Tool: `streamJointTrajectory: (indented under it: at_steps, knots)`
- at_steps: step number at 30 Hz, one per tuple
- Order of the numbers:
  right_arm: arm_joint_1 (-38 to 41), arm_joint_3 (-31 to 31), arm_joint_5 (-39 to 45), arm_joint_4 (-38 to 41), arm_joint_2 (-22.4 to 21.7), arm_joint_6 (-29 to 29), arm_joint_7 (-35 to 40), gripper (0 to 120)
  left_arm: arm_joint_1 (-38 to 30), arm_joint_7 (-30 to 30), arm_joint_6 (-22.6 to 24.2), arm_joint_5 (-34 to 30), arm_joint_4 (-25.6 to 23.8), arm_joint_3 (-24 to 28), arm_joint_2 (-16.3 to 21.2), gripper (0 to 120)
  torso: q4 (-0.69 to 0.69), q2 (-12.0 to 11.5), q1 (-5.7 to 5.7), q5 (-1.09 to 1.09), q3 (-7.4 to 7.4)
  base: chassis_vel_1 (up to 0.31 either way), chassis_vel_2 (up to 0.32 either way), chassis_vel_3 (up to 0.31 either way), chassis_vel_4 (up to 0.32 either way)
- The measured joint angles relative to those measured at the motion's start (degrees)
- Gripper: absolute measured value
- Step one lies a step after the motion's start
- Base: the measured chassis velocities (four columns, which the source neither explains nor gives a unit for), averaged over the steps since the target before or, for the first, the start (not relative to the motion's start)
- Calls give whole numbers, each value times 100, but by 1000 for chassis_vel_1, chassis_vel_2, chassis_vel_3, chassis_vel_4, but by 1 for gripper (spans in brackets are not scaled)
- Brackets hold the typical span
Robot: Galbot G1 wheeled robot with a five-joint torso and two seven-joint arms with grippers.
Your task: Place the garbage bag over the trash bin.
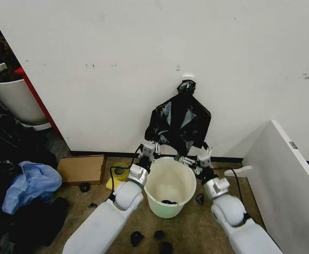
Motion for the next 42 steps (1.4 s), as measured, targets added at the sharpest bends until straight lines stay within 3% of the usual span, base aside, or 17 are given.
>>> streamJointTrajectory:
  at_steps: [6, 9, 11, 14, 19, 24, 27, 34, 39, 42]
  knots:
    - [181, -149, -315, -162, -71, -569, 127, 75, 177, 10, -1, 90, -236, -124, -32, 0, -1, 0, 0, 0, 0, 0, 0, 0, 0]
    - [222, -153, -411, -205, -64, -635, 182, 69, 251, 11, 4, 108, -317, -157, -22, 0, -1, 2, 0, 0, 0, 0, 0, 0, 0]
    - [246, -154, -487, -258, -41, -703, 217, 56, 361, 12, 11, 135, -447, -224, 0, 0, 0, 2, 0, 0, 0, 0, 0, 0, 0]
    - [236, -152, -543, -265, -28, -742, 219, 49, 413, 15, 12, 152, -502, -262, 16, 0, -1, 2, 0, 0, 0, 0, 0, 0, 0]
    - [152, -76, -699, -261, -3, -818, 205, 29, 535, 22, 12, 162, -636, -330, 38, 0, -1, 2, 0, 0, 0, 0, 0, 0, 0]
    - [93, -3, -489, -212, 18, -669, 300, 14, 612, 22, 7, 163, -720, -373, 35, 0, -1, 2, 0, 0, 0, 0, 0, 0, 0]
    - [-59, 73, 230, -59, 37, -178, 162, 0, 696, 7, -11, 148, -792, -423, 56, 0, 0, 2, 0, 0, 0, 0, 0, 0, 0]
    - [-640, 199, 1669, 539, 77, 665, -353, 0, 990, -3, -146, 26, -1031, -731, 113, 0, -1, 1, 0, 0, -1, 0, 0, 0, 0]
    - [-1127, 222, 2217, 1206, 54, 744, -442, 0, 1250, -17, -225, -75, -1305, -902, 140, 0, 0, 1, 0, 0, -1, 0, 0, 0, 0]
    - [-1530, 223, 2114, 1717, -64, 684, -310, 0, 1541, -33, -292, -94, -1529, -997, 157, 0, -1, 1, -1, -1, -1, 0, 0, 0, 0]
